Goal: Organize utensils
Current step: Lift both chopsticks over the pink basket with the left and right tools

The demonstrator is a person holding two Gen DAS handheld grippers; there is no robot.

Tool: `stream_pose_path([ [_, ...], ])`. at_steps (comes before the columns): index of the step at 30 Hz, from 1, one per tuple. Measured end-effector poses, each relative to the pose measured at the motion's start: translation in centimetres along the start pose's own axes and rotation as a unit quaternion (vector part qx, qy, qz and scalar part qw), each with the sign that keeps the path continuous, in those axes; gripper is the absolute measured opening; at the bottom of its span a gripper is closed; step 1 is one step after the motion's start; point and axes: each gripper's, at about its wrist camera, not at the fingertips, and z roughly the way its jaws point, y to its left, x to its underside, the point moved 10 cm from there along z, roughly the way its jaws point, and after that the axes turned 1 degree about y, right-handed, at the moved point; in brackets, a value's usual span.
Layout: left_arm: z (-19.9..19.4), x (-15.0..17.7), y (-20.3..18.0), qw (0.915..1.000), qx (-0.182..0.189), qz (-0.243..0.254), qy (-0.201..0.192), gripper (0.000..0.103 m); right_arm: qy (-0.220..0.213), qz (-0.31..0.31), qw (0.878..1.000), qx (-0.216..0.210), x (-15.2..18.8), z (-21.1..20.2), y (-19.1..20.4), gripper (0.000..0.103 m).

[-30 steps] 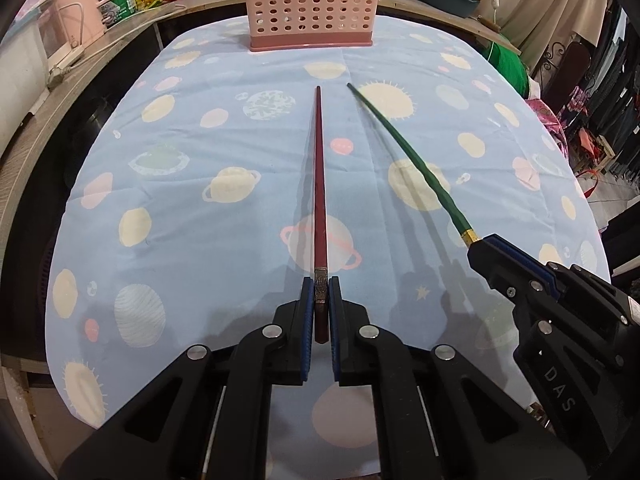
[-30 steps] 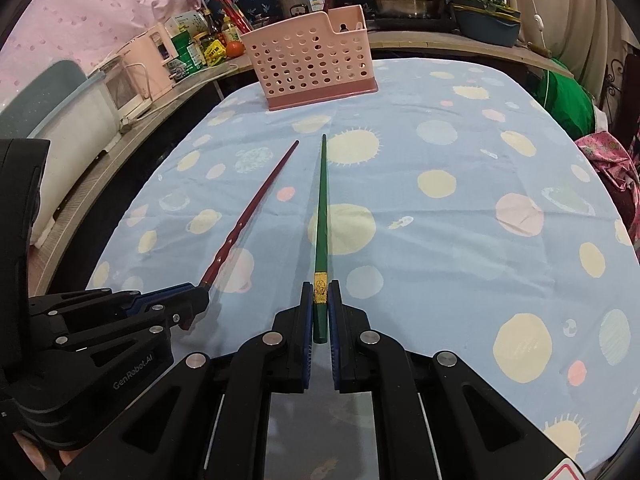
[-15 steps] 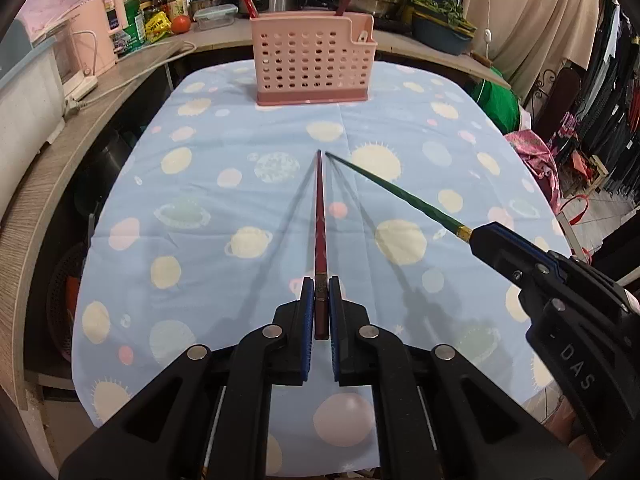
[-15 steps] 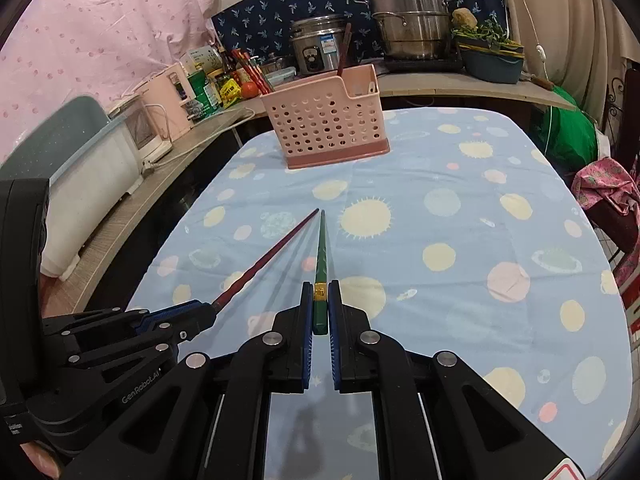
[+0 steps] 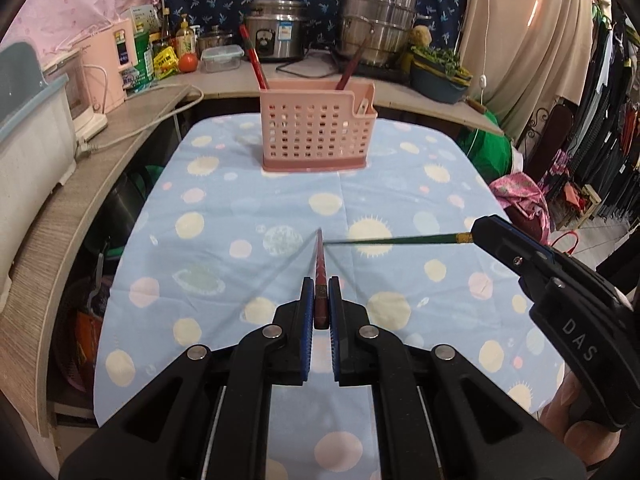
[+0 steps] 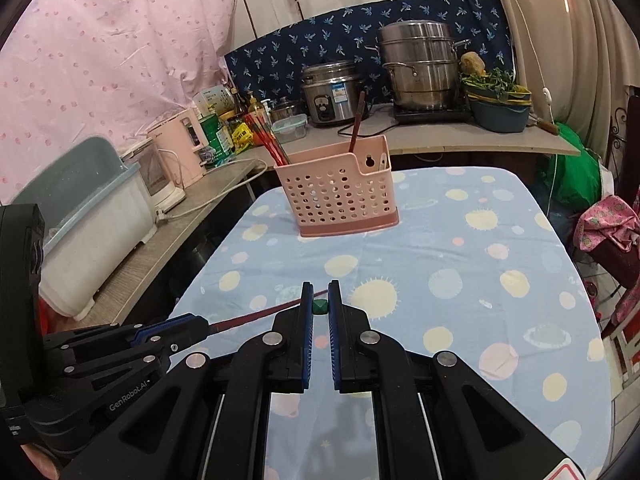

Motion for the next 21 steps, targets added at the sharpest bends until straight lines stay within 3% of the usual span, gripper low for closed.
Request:
stream_pose_path([
  [9, -1.9, -5.1, 0.5, 0.9986, -0.001, -0.005, -0.052, 0.007, -0.029, -0.006, 1.000, -0.002, -3.4, -0.1, 0.3, 0.007],
  [21, -2.2, -10.7, 1.4, 0.9957, -0.011, -0.007, -0.092, 0.007, -0.052, 0.011, 0.998, -0.015, -7.7, 1.1, -0.2, 0.007],
])
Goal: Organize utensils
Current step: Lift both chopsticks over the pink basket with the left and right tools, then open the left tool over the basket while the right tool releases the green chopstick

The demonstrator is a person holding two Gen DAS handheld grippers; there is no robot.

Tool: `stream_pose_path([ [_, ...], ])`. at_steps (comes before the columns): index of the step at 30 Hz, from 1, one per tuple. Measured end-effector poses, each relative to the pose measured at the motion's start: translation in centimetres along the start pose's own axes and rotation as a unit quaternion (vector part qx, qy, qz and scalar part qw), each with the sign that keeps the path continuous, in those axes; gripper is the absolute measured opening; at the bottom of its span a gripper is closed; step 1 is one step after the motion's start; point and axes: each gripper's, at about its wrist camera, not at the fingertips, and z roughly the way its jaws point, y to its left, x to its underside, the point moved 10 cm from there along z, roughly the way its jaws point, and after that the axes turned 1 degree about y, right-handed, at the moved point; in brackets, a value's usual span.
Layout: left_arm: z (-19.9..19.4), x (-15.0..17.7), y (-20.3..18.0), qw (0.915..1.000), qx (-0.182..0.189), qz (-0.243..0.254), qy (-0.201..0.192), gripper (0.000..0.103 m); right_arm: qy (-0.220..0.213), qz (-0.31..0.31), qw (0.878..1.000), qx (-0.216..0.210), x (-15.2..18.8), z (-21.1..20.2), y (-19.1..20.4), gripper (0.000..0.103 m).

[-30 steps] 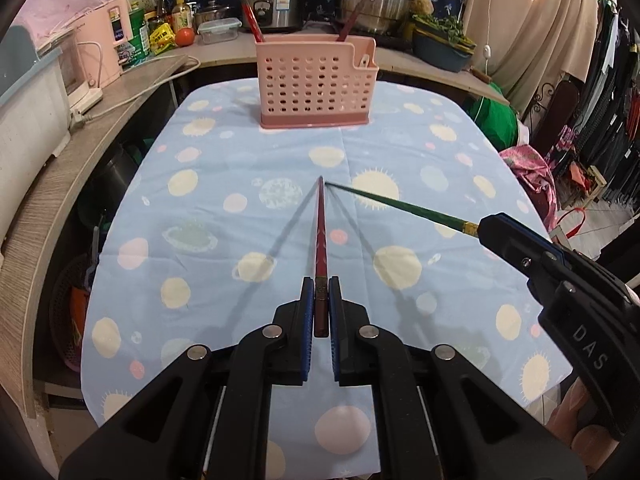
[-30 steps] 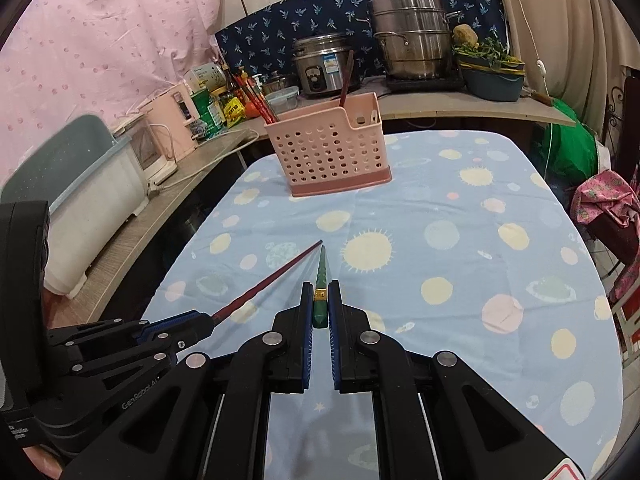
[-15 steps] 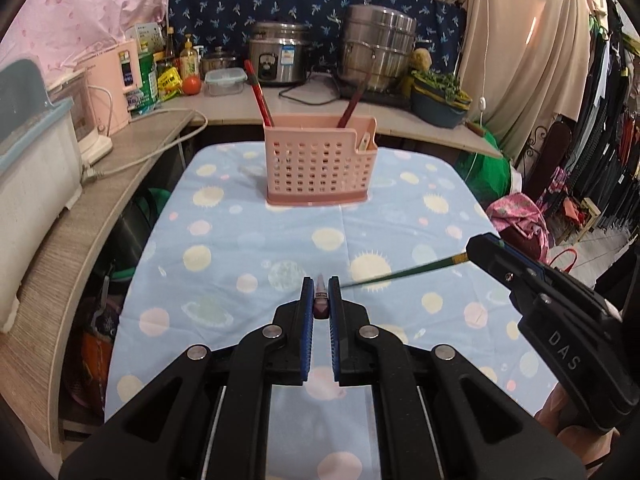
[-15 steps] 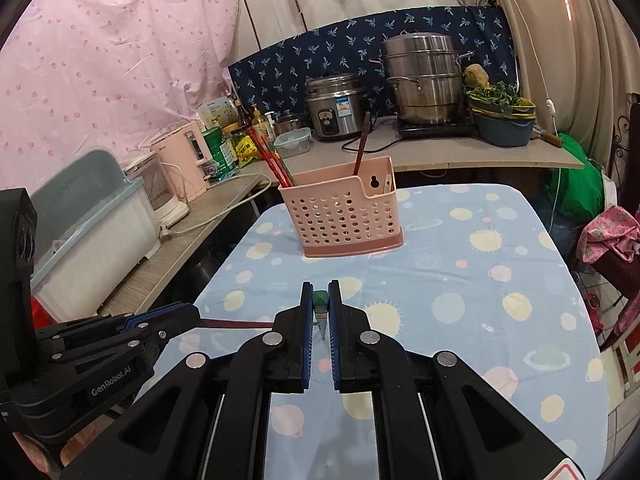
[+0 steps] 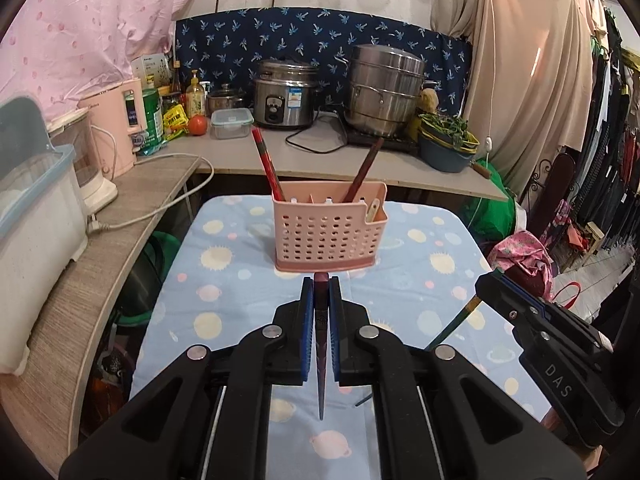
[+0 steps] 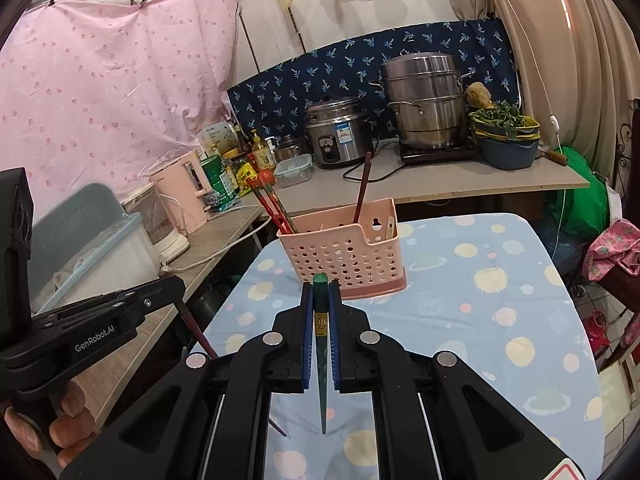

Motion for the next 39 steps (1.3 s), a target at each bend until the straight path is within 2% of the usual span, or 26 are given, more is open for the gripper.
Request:
stream_pose_path([
  [14, 1.6, -5.6, 0.9, 0.9994, -0.015, 0.006, -0.030, 0.007, -0.042, -0.001, 0.999, -0.008, -7.0, 2.8, 0.0, 0.007],
  [24, 1.8, -13.9, 1.4, 0.9964, -0.019, 0.000, -0.083, 0.007, -0.092, -0.001, 0.996, -0.002, -15.3, 4.6, -0.4, 0.007],
  [32, 0.5, -20.6, 1.6, 0.9891, -0.026, -0.002, -0.145, 0.007, -0.137, 0.008, 0.991, 0.004, -21.6, 5.5, -0.7, 0.007],
  [39, 3.9, -23.3, 2.7, 0.9875, -0.034, -0.008, -0.154, 0.007, -0.117, 0.021, 0.993, 0.010, -22.0, 9.9, -2.0, 0.007],
])
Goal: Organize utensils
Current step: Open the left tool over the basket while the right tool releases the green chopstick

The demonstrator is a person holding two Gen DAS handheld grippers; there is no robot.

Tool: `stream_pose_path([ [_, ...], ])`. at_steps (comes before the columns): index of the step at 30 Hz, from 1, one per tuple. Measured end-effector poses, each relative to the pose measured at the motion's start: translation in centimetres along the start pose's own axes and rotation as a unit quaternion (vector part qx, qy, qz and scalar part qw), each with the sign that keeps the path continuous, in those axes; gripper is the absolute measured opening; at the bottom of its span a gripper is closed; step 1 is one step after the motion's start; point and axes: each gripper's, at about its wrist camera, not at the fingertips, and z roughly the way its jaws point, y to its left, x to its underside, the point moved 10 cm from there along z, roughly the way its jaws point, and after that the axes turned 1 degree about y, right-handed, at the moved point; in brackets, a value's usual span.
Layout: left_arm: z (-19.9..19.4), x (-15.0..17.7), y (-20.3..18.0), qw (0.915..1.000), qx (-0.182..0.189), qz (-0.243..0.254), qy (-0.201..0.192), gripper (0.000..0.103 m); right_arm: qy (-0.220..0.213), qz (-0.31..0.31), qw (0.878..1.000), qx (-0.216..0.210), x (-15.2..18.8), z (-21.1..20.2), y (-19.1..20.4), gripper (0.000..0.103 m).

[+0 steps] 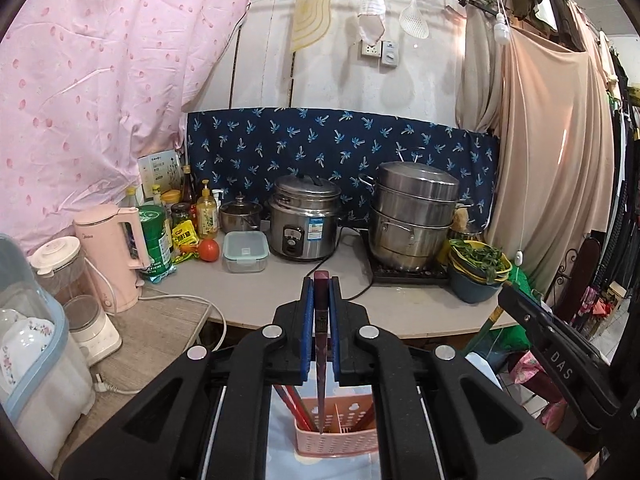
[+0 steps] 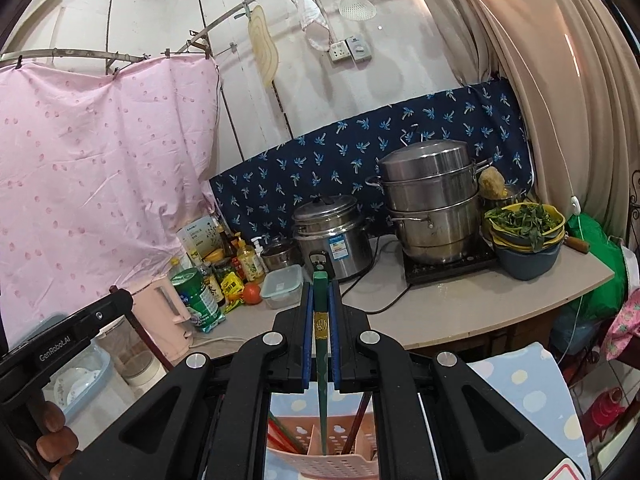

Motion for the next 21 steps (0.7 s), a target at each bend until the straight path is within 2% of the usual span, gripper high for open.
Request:
stream_pose_path([
  [10, 5.5, 4.3, 0.8, 0.9989, 0.002, -0.014, 0.045, 0.007, 0.061, 0.002, 0.998, 0.006, 5.5, 5.2, -1.6, 0.007],
  [21, 8.2, 8.5, 0.4, 0.9959, 0.005, -0.016, 0.089, 0.007, 0.103, -0.004, 0.995, 0.013, 9.9, 7.0, -2.2, 0.008],
])
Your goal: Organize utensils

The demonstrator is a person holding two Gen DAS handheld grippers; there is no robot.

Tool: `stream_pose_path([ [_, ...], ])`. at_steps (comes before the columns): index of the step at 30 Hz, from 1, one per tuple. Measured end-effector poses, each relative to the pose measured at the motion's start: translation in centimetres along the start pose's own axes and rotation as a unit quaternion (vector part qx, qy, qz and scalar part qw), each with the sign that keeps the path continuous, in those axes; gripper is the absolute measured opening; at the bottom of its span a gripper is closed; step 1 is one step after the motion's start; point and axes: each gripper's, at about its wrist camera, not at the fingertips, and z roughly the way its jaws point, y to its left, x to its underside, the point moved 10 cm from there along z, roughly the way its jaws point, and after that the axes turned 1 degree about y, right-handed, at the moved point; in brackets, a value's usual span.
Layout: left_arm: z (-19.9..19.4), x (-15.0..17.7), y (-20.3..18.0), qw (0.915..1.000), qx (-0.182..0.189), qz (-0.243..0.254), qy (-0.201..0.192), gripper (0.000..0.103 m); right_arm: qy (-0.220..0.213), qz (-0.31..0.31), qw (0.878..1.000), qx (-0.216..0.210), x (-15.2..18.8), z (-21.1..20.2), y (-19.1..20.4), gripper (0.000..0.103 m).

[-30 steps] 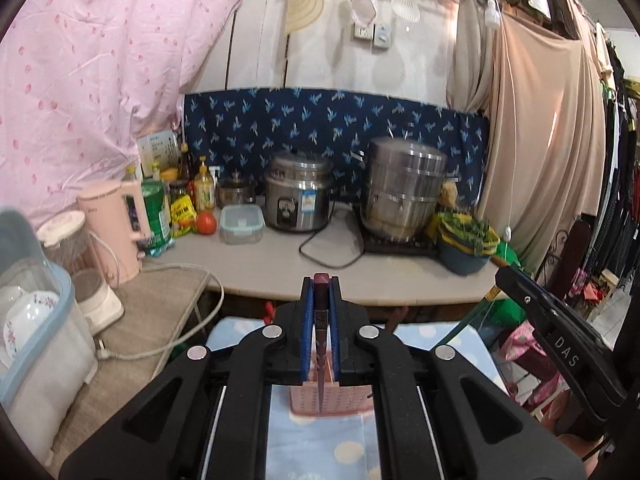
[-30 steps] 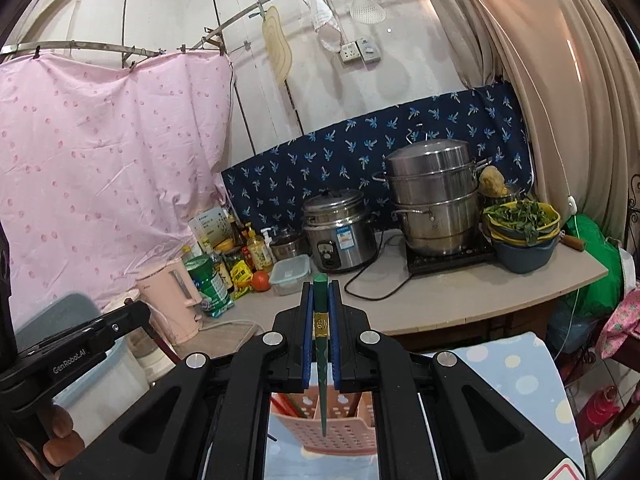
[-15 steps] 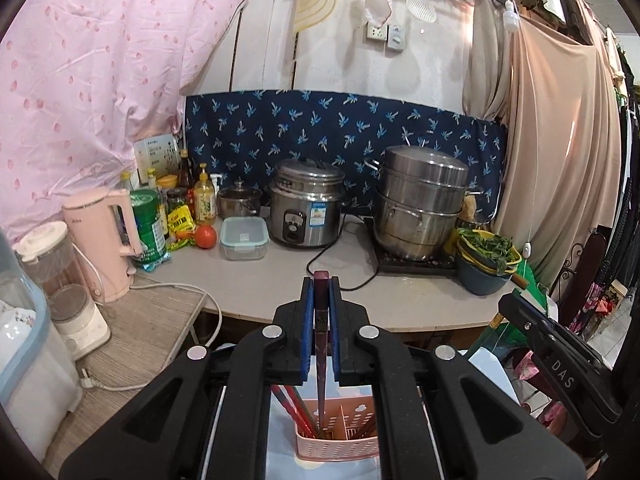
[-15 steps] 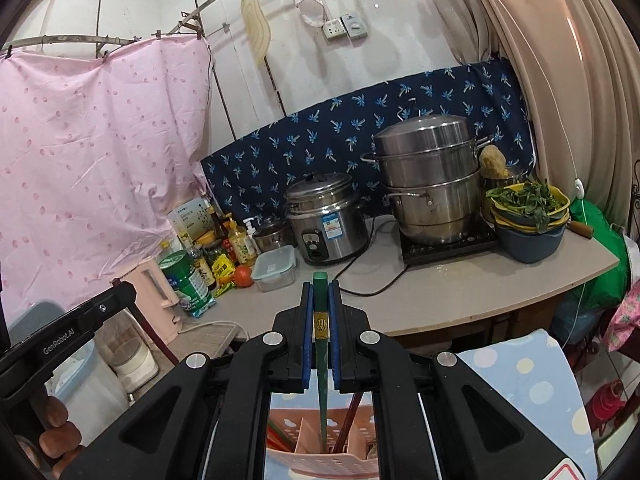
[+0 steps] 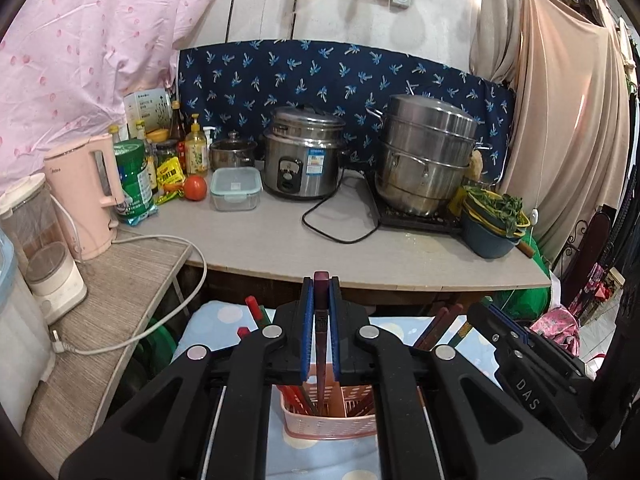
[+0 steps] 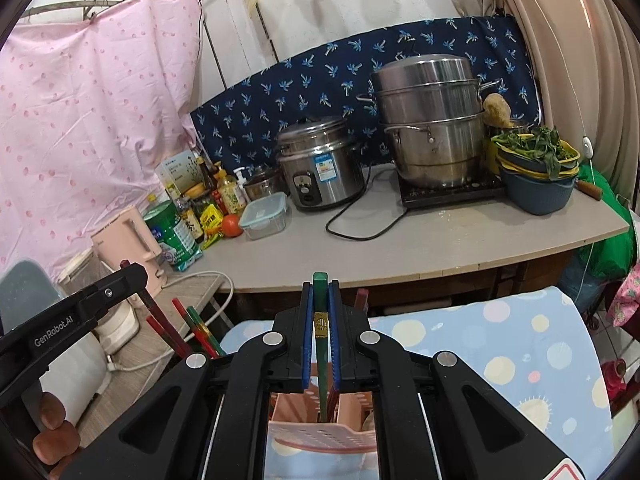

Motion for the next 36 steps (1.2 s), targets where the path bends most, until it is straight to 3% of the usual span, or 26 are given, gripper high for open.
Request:
stream_pose_path([
  [5, 0.3, 1.0, 0.1, 1.0000, -0.008, 0.002, 0.005, 0.009, -0.003, -0.009, 1.000, 0.011, 0.6, -0.5, -0.1, 0.017],
  [10, -0.3, 1.8, 0.6, 0.9998, -0.018, -0.001, 0.005, 0.038, -0.008, -0.005, 1.000, 0.011, 0.9, -1.8, -0.2, 0.028],
  [13, -1.0, 2.4, 0.8, 0.9995, -0.030, 0.001, 0.005, 0.049, -0.010, 0.002, 1.000, 0.010, 1.3, -3.0, -0.3, 0.037],
  [19, -2.5, 4.2, 1.2, 0.9987, -0.046, 0.010, 0.016, 0.058, 0.004, -0.002, 1.000, 0.010, 3.5, -5.5, 0.0, 0.037],
  [29, -5.6, 8.2, 1.4, 0.9969, -0.066, 0.021, 0.037, 0.060, 0.025, -0.033, 0.999, 0.025, 7.9, -9.5, 1.2, 0.037],
  [36, -7.8, 10.6, 2.1, 0.9955, -0.080, 0.023, 0.047, 0.063, 0.033, -0.047, 0.998, 0.042, 10.0, -11.7, 1.7, 0.044],
])
